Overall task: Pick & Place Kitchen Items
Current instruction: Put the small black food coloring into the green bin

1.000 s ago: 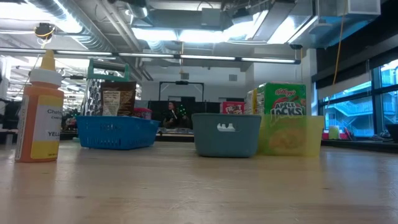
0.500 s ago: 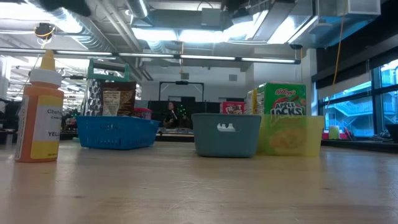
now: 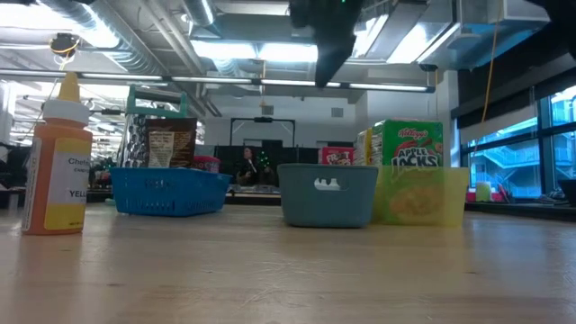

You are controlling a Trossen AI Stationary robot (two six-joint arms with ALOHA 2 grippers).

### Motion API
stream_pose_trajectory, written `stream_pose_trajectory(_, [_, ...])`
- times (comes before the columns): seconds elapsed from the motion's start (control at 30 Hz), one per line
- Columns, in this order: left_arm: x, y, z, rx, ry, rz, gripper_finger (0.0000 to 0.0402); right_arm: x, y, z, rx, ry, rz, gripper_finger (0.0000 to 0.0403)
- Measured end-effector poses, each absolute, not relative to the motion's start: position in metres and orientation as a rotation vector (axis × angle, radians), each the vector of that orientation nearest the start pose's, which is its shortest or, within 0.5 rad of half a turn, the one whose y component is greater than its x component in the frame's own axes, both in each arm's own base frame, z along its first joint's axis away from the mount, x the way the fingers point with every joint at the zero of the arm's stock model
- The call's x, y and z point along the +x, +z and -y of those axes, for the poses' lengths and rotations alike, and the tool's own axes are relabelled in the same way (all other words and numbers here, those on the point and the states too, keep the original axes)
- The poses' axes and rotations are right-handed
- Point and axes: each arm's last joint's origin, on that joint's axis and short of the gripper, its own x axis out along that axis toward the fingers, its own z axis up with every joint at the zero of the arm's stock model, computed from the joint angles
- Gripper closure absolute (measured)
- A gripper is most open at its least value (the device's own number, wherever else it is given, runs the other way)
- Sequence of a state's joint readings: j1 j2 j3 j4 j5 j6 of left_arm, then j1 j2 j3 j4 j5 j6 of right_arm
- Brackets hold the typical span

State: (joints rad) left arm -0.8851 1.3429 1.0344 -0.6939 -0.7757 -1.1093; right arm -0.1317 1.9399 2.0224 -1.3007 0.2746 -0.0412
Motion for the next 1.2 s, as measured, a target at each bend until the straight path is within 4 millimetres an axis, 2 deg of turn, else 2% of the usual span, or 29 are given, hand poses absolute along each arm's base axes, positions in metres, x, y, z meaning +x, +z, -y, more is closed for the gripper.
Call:
stream_pose_trajectory(0.2, [0.179,0.268,0.191,-0.307,0.268,-0.598,0.0149,0.394,0.313,0.094,-0.193,-0.286,-1.32,0.0168])
stream_pose_trajectory(0.33, [0.18,0.273,0.19,-0.286,0.261,-0.547,0.0149,0.399,0.304,0.107,-0.233,-0.266,-1.326,0.0172])
stream_pose_trajectory(0.5, [0.178,0.282,0.184,-0.264,0.324,-0.443,0.0149,0.402,0.301,0.112,-0.301,-0.209,-1.325,0.0178])
stream_pose_trajectory(0.63, [0.174,0.294,0.172,-0.229,0.357,-0.378,0.0149,0.404,0.302,0.113,-0.36,-0.167,-1.311,0.0181])
stream_pose_trajectory(0.77, [0.166,0.307,0.16,-0.184,0.389,-0.321,0.0149,0.406,0.302,0.111,-0.347,-0.084,-1.287,0.0181])
stream_pose_trajectory(1.0, [0.15,0.314,0.14,-0.139,0.435,-0.326,0.0149,0.415,0.286,0.109,-0.356,0.041,-1.295,0.0181])
stream_pose_trajectory(1.2, [0.148,0.315,0.131,-0.127,0.466,-0.339,0.0149,0.426,0.26,0.112,-0.341,0.074,-1.339,0.0181])
